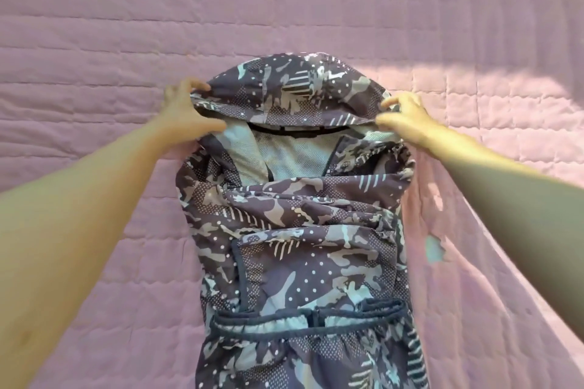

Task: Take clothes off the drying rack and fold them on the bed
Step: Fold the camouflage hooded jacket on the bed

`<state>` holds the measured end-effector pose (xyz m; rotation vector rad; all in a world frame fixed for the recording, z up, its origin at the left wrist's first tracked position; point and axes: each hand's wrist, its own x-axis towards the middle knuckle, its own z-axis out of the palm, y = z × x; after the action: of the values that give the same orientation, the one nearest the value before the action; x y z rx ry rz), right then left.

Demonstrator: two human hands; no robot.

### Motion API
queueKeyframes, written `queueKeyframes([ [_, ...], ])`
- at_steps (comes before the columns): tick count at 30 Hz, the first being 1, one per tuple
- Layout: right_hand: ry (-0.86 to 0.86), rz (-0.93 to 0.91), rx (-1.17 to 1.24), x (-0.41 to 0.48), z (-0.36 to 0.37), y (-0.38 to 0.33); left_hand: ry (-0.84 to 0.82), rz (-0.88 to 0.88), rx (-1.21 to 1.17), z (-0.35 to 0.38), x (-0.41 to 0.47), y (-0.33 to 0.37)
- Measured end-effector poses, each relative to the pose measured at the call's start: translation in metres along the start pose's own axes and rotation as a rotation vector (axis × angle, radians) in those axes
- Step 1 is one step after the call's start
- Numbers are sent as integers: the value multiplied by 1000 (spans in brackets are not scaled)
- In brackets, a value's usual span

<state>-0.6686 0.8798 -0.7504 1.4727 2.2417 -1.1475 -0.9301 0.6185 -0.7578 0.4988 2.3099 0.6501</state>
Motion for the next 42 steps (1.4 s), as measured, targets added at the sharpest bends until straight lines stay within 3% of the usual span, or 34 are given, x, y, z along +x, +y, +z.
queueKeyframes([
  [2,126,-50,306,1,3,-18,36,-115,-365,2,0,12],
  [4,177,-83,257,7,9,-27,168,-227,-504,2,5,17],
  [6,68,-12,59,12,12,-34,161,-259,-454,-3,11,16],
  [8,-35,52,-72,18,8,-41,34,-232,-329,-10,8,19],
  [11,-93,-1,-141,10,-1,-51,-65,-136,-182,-19,-3,37],
  [15,375,-174,223,1,-17,-57,108,89,-193,-38,-23,61],
  [18,720,-366,81,-37,-29,-55,333,416,-67,-47,-55,64],
  [20,767,-551,-81,-84,-24,-35,463,650,81,-42,-93,49],
  [22,656,-662,-219,-128,-8,0,433,719,164,-25,-135,22],
  [24,464,-679,-394,-153,14,46,286,713,291,-2,-170,-13],
  [28,83,-397,-765,-181,49,95,-147,424,621,42,-197,-74],
  [29,82,-348,-770,-187,54,95,-164,366,634,50,-200,-78],
  [31,197,-345,-655,-199,62,86,-23,340,600,62,-211,-70],
  [34,331,-562,-352,-218,80,60,237,601,423,76,-227,-42],
  [35,282,-644,-303,-224,91,54,228,684,364,81,-232,-33],
  [37,112,-719,-425,-233,115,52,97,708,441,94,-237,-29],
  [40,-128,-585,-821,-225,134,71,-191,471,877,109,-228,-55],
  [42,-151,-476,-945,-210,131,84,-239,379,959,108,-219,-74],
])
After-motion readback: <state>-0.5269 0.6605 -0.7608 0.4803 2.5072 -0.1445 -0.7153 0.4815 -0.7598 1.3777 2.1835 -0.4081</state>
